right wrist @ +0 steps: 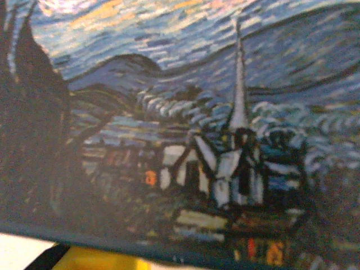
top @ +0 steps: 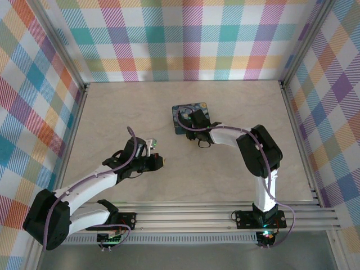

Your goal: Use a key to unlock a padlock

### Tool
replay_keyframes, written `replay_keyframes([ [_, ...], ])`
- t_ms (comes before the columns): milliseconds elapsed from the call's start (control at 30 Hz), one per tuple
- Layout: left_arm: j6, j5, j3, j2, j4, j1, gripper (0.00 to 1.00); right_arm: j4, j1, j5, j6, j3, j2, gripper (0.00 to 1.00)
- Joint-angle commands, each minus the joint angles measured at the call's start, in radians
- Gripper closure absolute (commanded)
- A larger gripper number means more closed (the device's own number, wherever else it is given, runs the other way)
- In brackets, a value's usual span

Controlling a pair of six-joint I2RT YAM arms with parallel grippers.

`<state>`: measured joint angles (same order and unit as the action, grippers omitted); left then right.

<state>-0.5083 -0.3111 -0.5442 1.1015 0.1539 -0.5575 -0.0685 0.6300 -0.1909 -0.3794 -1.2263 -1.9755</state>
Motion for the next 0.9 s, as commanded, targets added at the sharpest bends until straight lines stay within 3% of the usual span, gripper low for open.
replay_keyframes([
  [0, -0.007, 0.014, 0.019, -0.029, -0.019, 0.013, 1.00, 0.069, 0.005, -0.011, 0.022, -0.029, -0.023, 0.76],
  [367, -0.006, 0.005, 0.056, -0.073, -0.038, 0.012, 1.00, 0.036, 0.003, 0.066, 0.089, 0.023, 0.056, 0.99],
  [600, 0.001, -0.006, 0.087, -0.106, -0.110, 0.011, 1.00, -0.122, -0.004, 0.229, 0.061, 0.041, 0.137, 1.00],
  [867, 0.073, -0.049, 0.155, -0.151, -0.337, 0.011, 1.00, -0.286, -0.018, 0.388, -0.022, -0.002, 0.186, 1.00],
])
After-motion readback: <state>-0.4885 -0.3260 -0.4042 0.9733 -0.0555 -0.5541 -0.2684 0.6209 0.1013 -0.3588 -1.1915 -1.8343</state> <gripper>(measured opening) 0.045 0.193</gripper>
